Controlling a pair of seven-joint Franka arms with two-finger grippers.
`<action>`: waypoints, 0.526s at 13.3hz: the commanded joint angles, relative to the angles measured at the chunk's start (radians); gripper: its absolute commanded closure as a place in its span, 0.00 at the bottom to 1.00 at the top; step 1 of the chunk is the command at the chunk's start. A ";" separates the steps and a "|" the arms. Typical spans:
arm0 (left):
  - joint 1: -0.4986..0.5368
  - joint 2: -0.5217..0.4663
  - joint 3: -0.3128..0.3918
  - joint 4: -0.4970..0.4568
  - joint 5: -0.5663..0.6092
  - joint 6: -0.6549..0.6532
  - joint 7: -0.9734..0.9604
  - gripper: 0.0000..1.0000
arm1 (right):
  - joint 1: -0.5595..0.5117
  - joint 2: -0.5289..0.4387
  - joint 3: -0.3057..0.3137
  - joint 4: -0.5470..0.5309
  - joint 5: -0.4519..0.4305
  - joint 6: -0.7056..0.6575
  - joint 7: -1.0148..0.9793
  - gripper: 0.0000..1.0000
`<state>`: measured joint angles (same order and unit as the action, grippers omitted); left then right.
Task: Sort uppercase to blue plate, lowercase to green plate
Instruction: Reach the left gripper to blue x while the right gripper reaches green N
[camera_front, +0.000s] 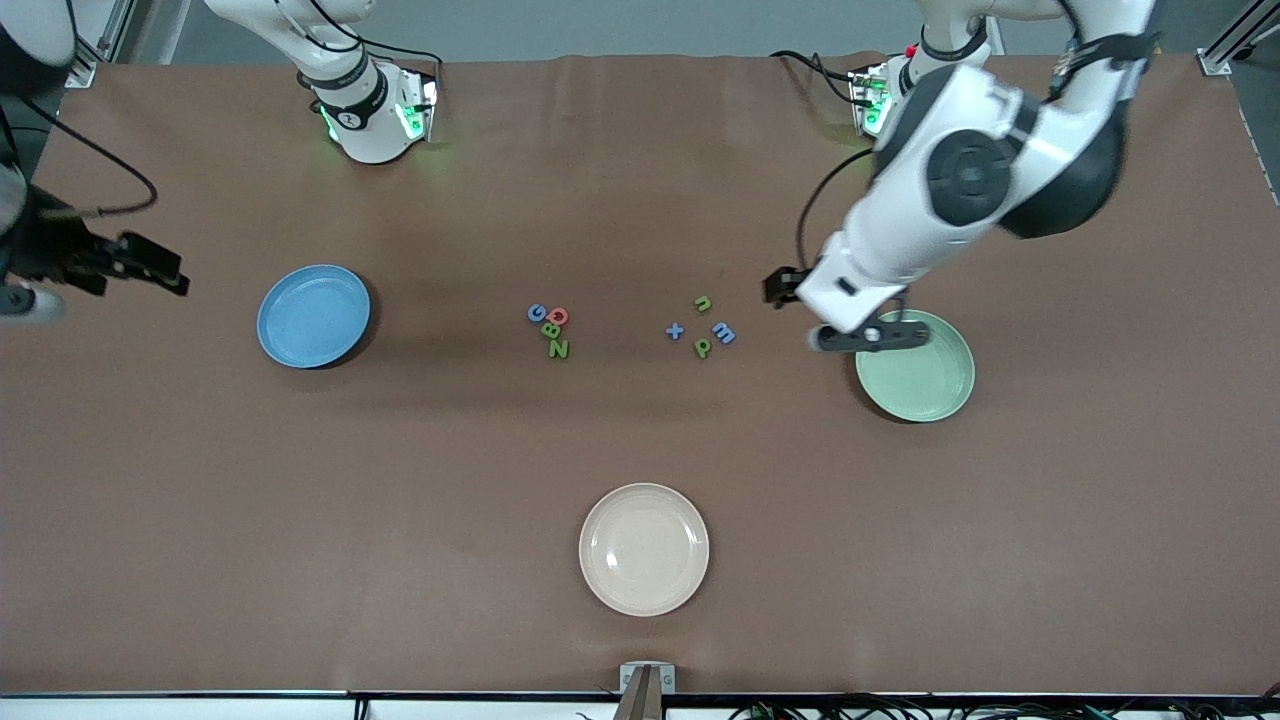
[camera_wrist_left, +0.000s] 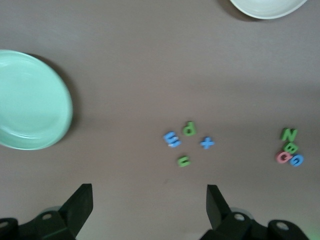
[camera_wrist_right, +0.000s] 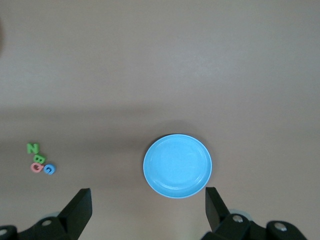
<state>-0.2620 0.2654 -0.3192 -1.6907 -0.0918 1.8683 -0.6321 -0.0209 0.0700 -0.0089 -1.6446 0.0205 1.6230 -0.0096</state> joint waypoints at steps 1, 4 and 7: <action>-0.092 0.093 0.002 0.003 0.076 0.104 -0.139 0.00 | 0.050 0.080 -0.002 0.025 0.022 0.018 0.006 0.00; -0.186 0.199 0.002 -0.043 0.141 0.253 -0.276 0.00 | 0.183 0.102 -0.002 -0.018 0.038 0.101 0.228 0.00; -0.233 0.276 0.002 -0.053 0.153 0.344 -0.345 0.01 | 0.336 0.114 -0.002 -0.162 0.129 0.275 0.390 0.00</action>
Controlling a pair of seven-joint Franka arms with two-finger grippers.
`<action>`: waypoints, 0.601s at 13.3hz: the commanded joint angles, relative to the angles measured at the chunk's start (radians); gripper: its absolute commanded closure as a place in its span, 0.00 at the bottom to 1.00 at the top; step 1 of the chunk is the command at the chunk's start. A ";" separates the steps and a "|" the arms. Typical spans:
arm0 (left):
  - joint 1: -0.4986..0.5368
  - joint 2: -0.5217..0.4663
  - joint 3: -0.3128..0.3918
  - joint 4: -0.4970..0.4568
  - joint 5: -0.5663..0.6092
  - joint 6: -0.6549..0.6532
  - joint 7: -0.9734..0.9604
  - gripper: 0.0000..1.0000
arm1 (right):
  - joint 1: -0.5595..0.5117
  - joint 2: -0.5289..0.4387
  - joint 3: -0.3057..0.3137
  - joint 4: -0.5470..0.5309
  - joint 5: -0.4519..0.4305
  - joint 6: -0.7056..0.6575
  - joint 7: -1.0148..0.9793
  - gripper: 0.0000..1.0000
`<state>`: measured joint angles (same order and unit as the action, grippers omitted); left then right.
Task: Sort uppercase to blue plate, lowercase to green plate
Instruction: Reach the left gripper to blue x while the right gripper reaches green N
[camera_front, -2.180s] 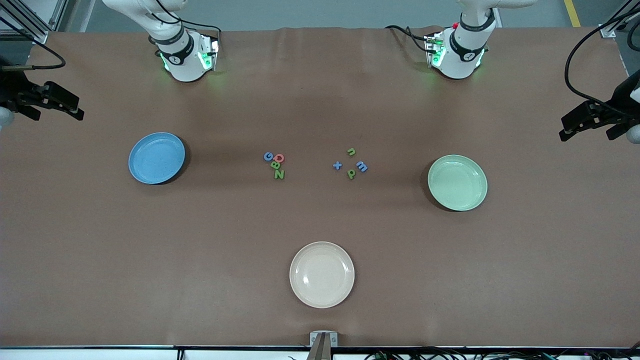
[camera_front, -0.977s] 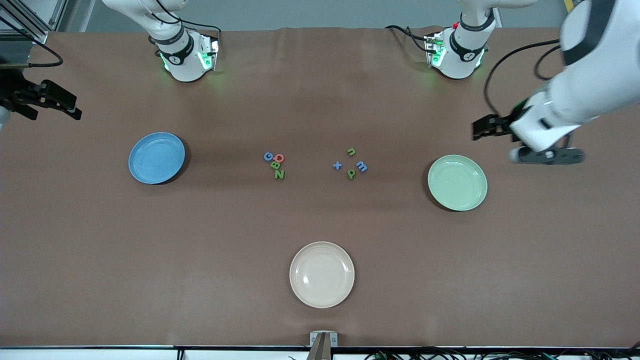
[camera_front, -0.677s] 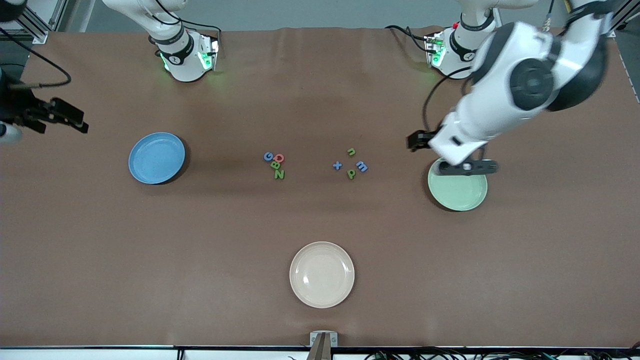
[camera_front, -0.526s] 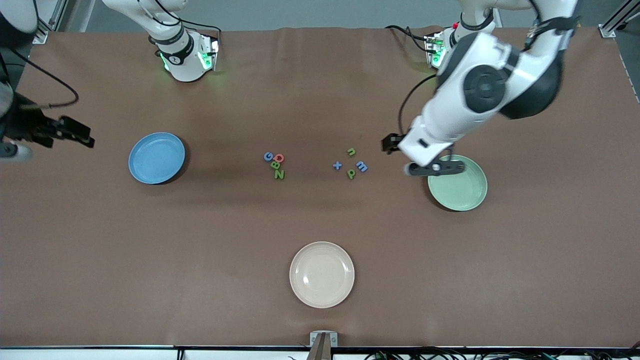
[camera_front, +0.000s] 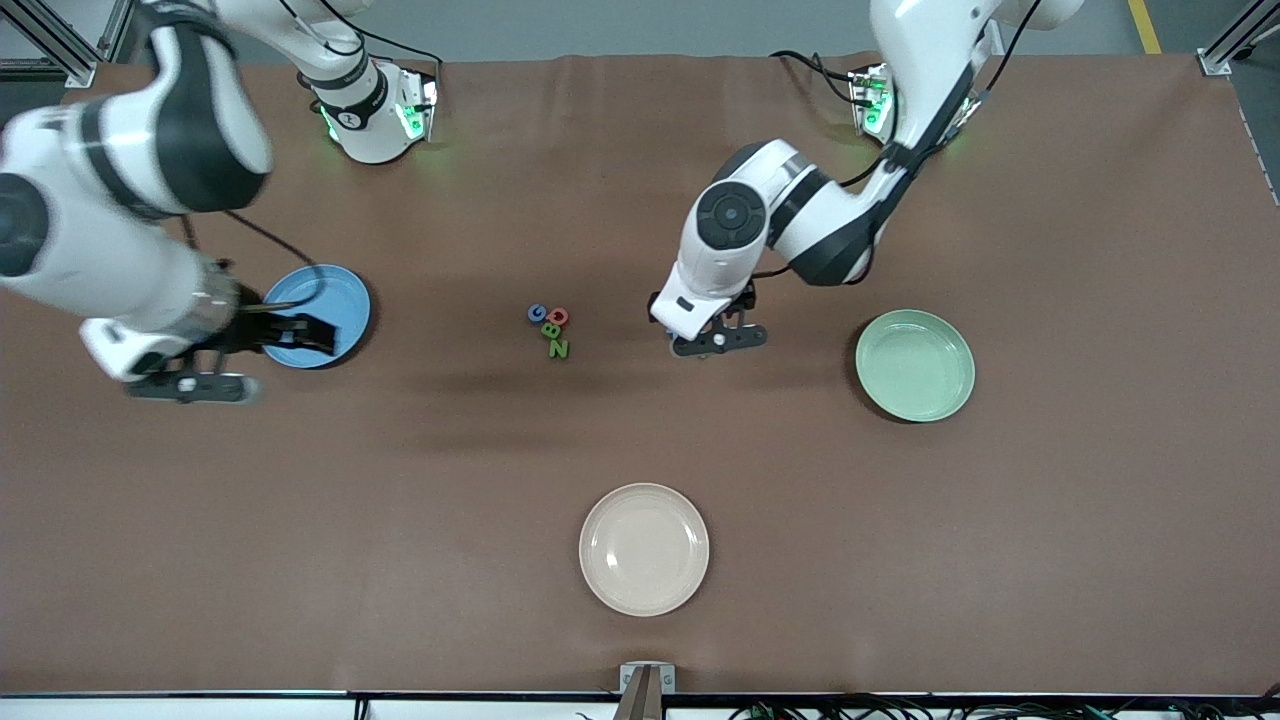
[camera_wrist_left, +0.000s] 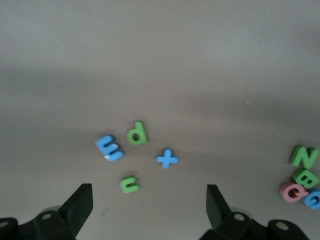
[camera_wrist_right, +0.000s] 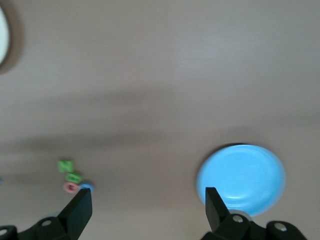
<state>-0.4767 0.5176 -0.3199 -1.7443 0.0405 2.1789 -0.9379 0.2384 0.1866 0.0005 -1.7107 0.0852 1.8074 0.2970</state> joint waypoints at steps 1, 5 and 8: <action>-0.022 0.045 0.002 0.000 0.021 0.054 -0.048 0.02 | 0.120 0.004 -0.011 -0.143 0.102 0.162 0.105 0.00; -0.046 0.099 0.002 -0.017 0.021 0.131 -0.073 0.13 | 0.286 0.098 -0.013 -0.210 0.105 0.377 0.264 0.00; -0.059 0.120 0.007 -0.049 0.021 0.185 -0.075 0.17 | 0.350 0.181 -0.013 -0.211 0.100 0.490 0.283 0.00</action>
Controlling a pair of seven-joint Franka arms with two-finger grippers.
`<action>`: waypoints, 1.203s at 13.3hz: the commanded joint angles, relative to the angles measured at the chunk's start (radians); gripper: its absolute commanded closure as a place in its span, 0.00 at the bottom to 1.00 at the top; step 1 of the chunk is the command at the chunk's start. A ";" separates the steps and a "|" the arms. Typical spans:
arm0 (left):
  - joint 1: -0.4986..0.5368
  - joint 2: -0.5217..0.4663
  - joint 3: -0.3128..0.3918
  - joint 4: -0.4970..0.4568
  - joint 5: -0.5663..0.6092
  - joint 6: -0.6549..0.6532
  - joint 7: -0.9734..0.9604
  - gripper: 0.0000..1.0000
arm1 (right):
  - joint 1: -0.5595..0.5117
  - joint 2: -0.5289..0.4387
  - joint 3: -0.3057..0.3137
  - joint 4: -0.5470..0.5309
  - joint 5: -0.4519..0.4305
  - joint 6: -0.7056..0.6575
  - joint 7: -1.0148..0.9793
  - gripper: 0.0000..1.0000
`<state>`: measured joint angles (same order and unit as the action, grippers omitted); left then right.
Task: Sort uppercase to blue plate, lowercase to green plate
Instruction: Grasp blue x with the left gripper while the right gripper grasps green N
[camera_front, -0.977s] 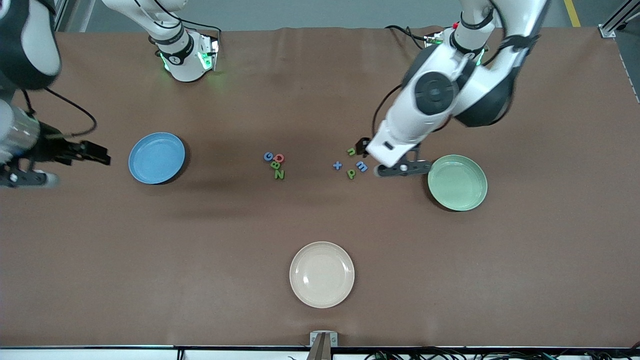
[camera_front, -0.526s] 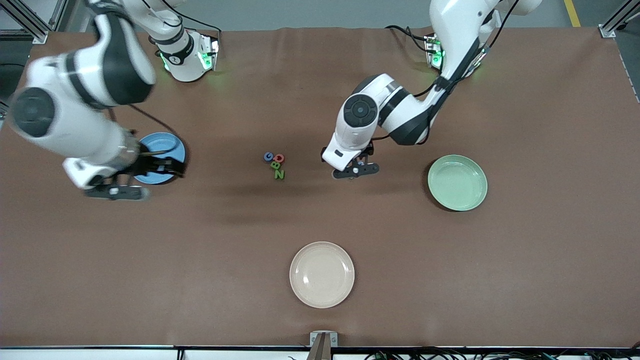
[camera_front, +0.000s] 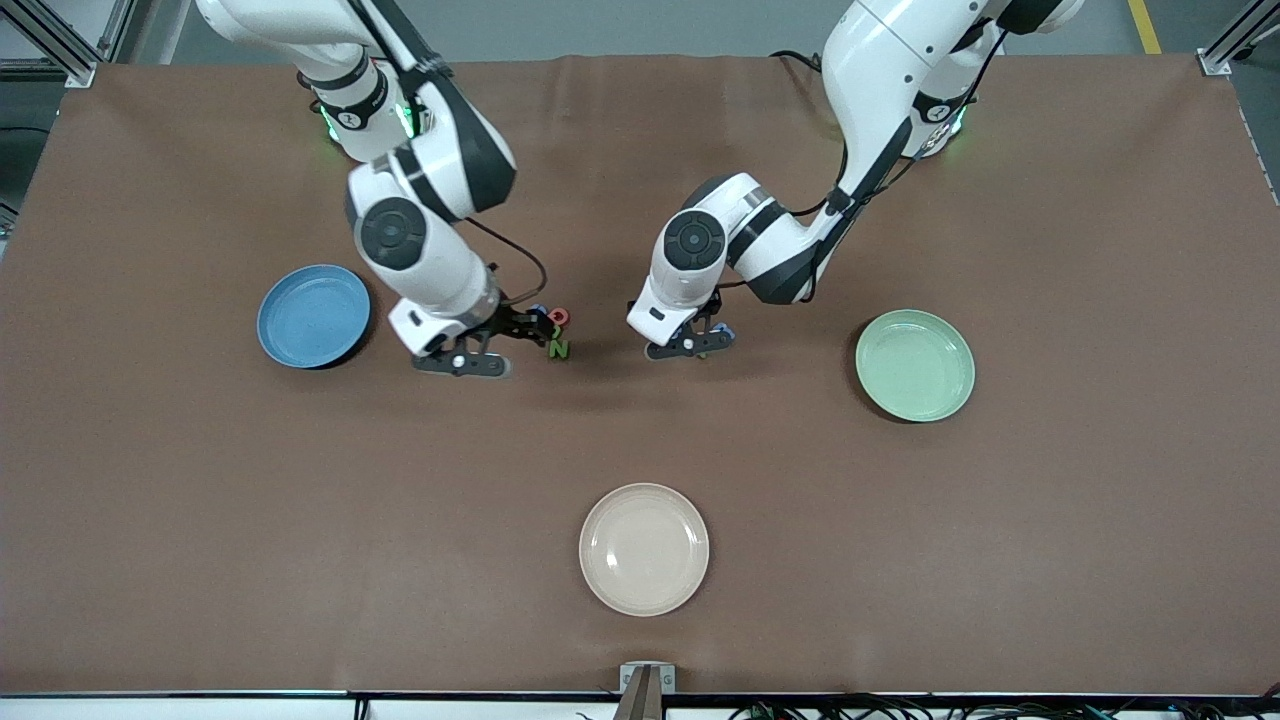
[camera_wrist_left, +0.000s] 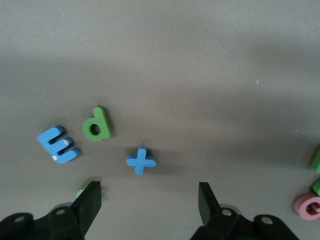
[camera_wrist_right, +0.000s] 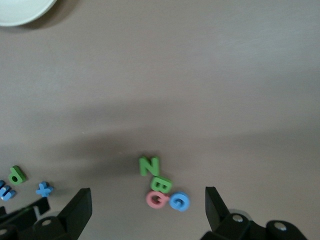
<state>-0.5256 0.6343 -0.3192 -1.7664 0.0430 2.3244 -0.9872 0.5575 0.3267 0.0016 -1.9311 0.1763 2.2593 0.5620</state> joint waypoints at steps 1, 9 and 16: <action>-0.011 0.005 0.006 -0.044 0.020 0.052 -0.027 0.18 | 0.045 0.069 -0.015 0.009 0.000 0.060 0.024 0.01; -0.010 0.031 0.011 -0.094 0.080 0.139 -0.042 0.26 | 0.084 0.190 -0.018 -0.051 -0.044 0.262 0.024 0.11; -0.008 0.047 0.017 -0.091 0.080 0.194 -0.044 0.41 | 0.113 0.212 -0.023 -0.063 -0.046 0.275 0.026 0.20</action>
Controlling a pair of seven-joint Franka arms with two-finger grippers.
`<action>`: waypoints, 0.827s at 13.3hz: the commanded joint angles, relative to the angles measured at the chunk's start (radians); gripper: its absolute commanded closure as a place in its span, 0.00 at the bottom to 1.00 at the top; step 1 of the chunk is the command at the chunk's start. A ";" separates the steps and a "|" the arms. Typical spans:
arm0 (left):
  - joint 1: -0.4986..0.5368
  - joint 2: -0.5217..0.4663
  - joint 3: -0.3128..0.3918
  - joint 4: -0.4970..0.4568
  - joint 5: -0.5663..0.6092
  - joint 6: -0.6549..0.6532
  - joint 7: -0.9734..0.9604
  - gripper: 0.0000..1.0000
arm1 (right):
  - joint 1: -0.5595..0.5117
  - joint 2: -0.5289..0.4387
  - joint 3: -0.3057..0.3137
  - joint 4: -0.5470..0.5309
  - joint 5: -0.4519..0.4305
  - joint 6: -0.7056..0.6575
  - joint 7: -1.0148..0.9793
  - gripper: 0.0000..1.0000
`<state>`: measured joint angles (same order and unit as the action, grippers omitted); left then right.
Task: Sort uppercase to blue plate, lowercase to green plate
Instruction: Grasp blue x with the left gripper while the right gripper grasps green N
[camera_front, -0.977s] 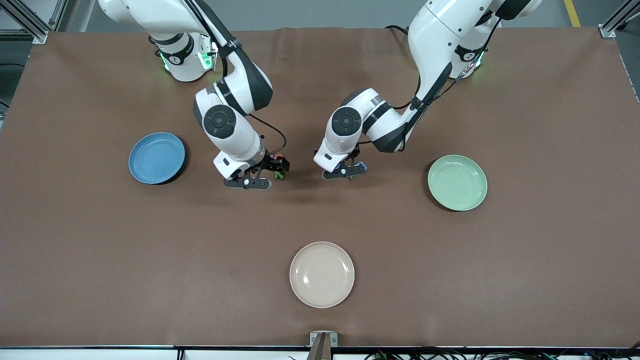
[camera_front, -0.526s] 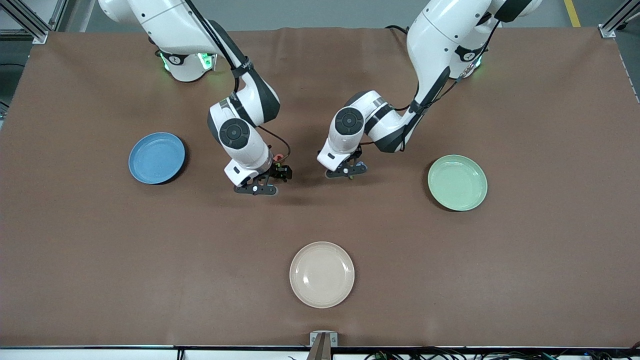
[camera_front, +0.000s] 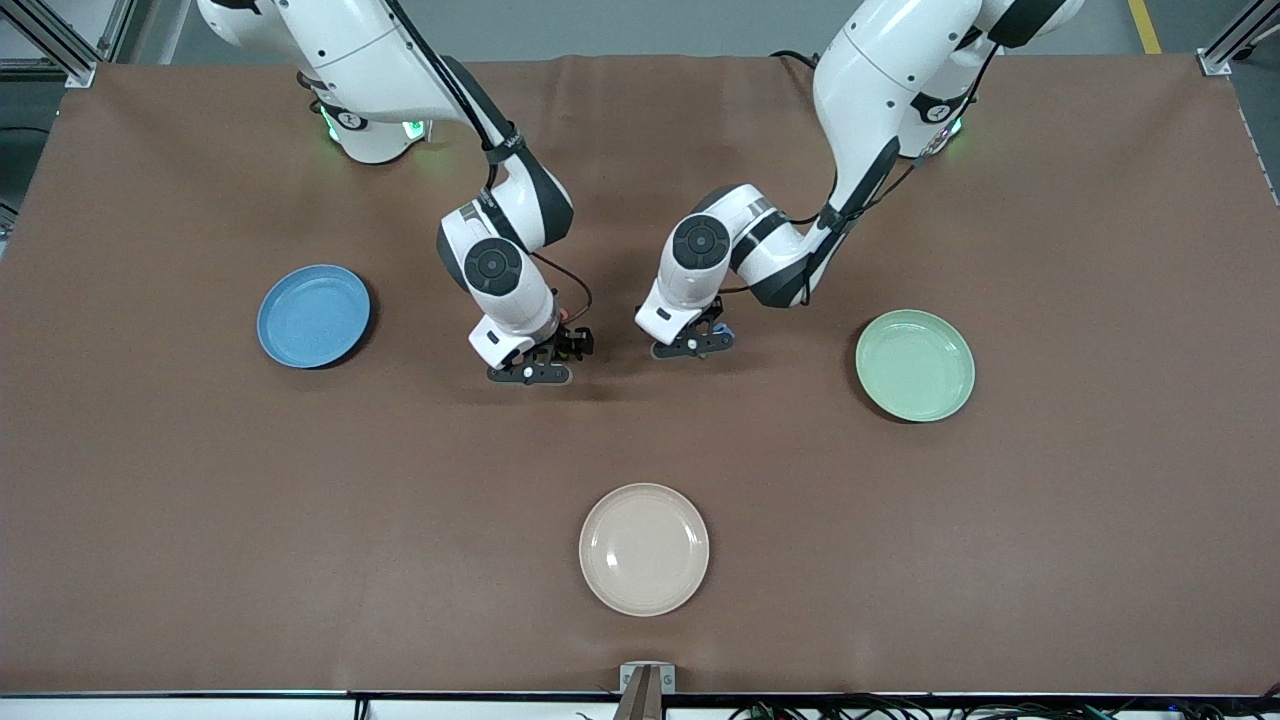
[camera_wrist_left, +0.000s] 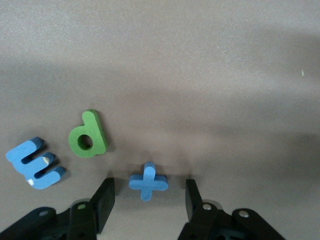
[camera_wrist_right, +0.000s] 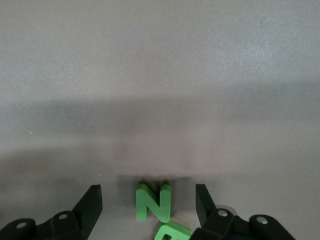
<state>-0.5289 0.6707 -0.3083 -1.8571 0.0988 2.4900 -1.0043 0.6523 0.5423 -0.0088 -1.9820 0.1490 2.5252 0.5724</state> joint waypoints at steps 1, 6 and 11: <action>-0.006 0.015 0.008 -0.001 0.024 0.029 -0.026 0.44 | 0.018 -0.005 -0.013 -0.023 -0.019 0.010 0.015 0.22; -0.003 0.015 0.008 0.001 0.025 0.029 -0.028 0.69 | 0.018 -0.004 -0.013 -0.035 -0.019 0.012 0.015 0.29; 0.009 -0.011 0.006 0.004 0.024 0.018 -0.049 0.80 | 0.024 0.016 -0.013 -0.034 -0.019 0.040 0.017 0.47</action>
<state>-0.5263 0.6660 -0.3067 -1.8552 0.0993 2.4944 -1.0264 0.6574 0.5486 -0.0090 -2.0106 0.1472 2.5403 0.5725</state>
